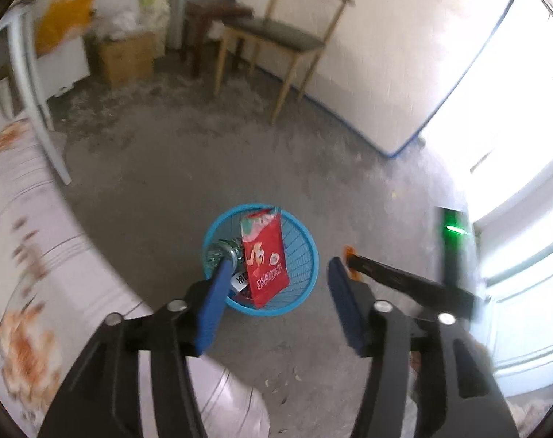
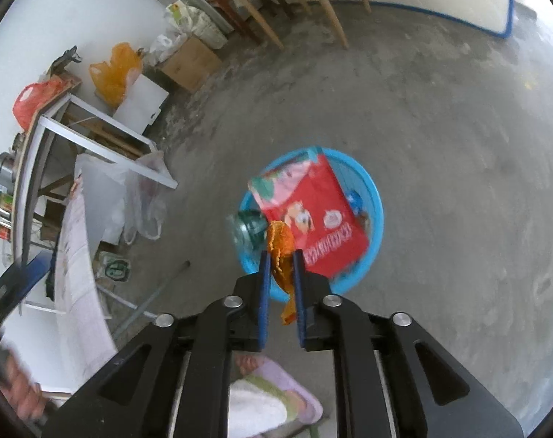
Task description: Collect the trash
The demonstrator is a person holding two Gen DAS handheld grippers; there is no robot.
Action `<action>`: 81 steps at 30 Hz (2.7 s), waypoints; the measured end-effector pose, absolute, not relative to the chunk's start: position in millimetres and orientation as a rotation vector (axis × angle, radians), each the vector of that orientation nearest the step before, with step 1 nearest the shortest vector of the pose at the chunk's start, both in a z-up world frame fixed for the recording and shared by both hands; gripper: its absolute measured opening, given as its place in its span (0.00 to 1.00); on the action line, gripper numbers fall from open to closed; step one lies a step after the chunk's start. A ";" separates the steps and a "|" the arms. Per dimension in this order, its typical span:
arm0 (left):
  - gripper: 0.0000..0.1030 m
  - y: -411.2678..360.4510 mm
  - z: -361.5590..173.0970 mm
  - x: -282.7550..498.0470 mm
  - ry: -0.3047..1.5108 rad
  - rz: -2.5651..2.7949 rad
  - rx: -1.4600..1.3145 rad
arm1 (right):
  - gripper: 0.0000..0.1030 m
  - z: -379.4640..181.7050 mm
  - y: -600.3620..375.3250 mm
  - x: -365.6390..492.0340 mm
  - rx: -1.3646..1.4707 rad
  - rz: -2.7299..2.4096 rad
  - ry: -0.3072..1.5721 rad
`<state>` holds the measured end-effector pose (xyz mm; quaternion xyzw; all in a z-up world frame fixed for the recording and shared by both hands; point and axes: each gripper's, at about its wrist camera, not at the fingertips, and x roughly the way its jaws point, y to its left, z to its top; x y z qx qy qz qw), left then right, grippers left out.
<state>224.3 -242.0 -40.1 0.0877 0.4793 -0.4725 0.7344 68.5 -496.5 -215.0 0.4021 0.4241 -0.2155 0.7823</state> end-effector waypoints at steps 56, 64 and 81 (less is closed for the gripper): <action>0.95 32.3 -34.9 63.2 0.893 -0.137 -0.073 | 0.93 -76.9 -231.7 -8.0 0.062 -0.402 0.714; 0.95 31.4 -37.5 68.5 0.894 -0.093 -0.037 | 0.93 -78.4 -237.0 -5.9 0.070 -0.410 0.727; 0.95 9.5 -44.1 66.1 0.935 -0.157 0.030 | 0.93 -84.1 -248.8 -11.3 0.101 -0.419 0.744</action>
